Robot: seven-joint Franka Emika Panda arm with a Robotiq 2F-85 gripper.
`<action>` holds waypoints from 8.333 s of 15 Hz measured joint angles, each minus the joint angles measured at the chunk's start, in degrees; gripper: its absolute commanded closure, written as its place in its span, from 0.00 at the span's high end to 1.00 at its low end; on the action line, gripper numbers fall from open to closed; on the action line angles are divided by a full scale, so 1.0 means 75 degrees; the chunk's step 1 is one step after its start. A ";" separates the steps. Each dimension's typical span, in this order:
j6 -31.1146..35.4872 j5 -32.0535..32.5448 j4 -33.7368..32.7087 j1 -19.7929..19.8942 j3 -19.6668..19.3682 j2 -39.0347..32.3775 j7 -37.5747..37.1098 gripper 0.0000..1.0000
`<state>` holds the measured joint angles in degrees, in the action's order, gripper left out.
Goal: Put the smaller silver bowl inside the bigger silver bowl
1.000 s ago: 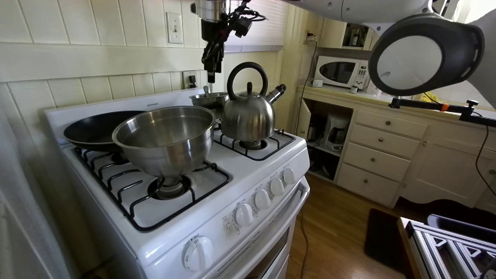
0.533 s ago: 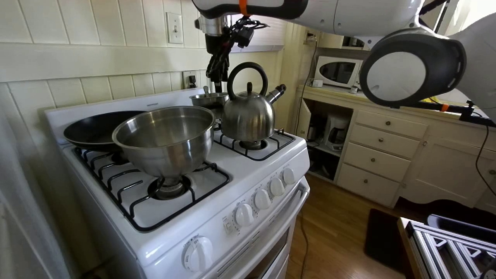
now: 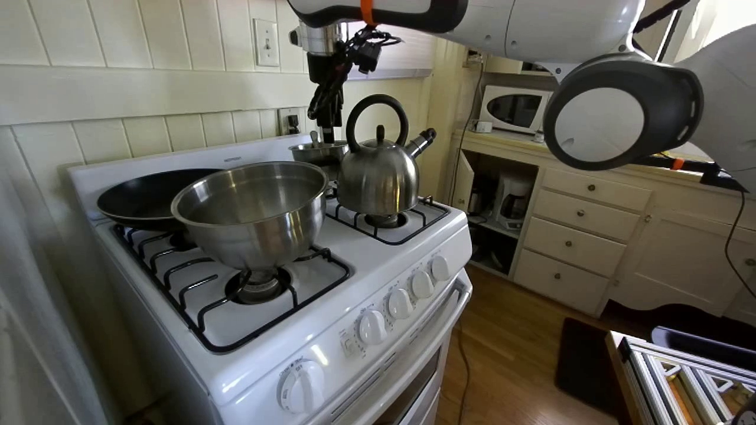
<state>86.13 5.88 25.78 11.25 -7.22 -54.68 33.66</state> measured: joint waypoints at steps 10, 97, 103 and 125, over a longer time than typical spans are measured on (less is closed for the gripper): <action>0.1402 0.0315 0.0039 0.0018 -0.0005 -0.0448 -0.0024 1.00; 0.1109 0.1733 0.0036 -0.2654 0.0321 0.1259 0.4837 0.02; 0.1489 0.1652 0.0036 -0.2742 0.0381 0.1181 0.3904 0.02; 0.2411 0.0868 0.0052 -0.2517 0.0470 0.1069 -0.1673 0.02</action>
<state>104.21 12.38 26.17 -7.63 -3.70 -46.66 21.12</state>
